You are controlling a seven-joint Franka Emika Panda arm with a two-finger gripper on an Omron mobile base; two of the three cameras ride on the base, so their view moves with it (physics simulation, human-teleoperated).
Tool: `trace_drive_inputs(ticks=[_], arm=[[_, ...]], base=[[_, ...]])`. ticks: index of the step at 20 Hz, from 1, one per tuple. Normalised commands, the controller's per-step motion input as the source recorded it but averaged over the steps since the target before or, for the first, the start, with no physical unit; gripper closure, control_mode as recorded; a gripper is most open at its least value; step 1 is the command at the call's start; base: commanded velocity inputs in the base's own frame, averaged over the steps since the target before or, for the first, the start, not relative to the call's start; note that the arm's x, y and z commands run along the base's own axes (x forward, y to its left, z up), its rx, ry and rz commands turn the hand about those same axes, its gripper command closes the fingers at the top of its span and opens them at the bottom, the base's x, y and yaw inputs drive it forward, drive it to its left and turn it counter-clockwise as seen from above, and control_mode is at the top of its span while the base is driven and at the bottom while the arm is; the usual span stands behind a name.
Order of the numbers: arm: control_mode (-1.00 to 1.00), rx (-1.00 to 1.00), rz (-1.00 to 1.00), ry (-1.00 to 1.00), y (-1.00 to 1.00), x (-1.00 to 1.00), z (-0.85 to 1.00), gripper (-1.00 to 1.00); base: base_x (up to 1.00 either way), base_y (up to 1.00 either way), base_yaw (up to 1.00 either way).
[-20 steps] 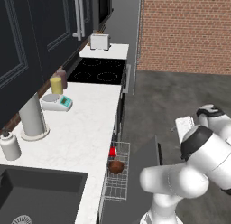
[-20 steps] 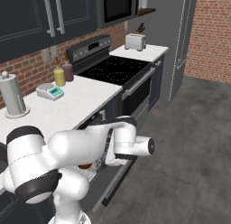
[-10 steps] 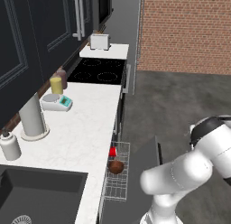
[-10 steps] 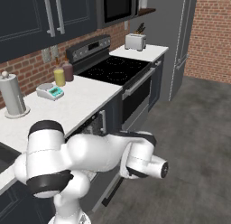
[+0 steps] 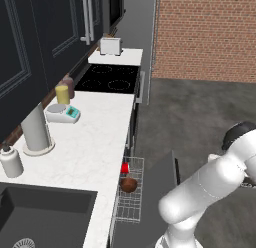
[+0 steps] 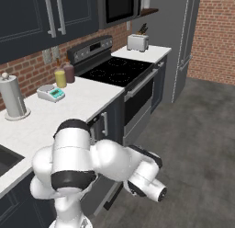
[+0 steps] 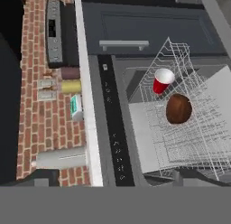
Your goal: Pick up the cup and bowl from the counter, place them in the dishwasher, and close the dishwasher door.
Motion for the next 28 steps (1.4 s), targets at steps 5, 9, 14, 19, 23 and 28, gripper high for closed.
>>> trace_drive_inputs(ticks=[5,9,14,19,23,28], arm=[[-1.0,0.0,0.15,-0.21,-0.1,0.04,-0.83,-1.0],[-1.0,0.0,0.11,-0.1,-0.23,0.14,-0.72,-1.0],[-1.0,0.0,0.06,-0.03,-0.32,0.18,-0.6,-1.0],[-1.0,0.01,0.05,-0.01,-0.18,0.12,-0.53,-1.0],[-1.0,0.0,0.05,-0.01,0.0,0.02,-0.64,-1.0],[-1.0,0.0,0.03,0.0,0.0,0.13,-0.71,-1.0]], base=[[0.0,0.0,0.0],[0.0,0.0,0.0],[0.0,0.0,0.0],[0.0,0.0,0.0],[0.0,0.0,0.0],[0.0,0.0,0.0]])
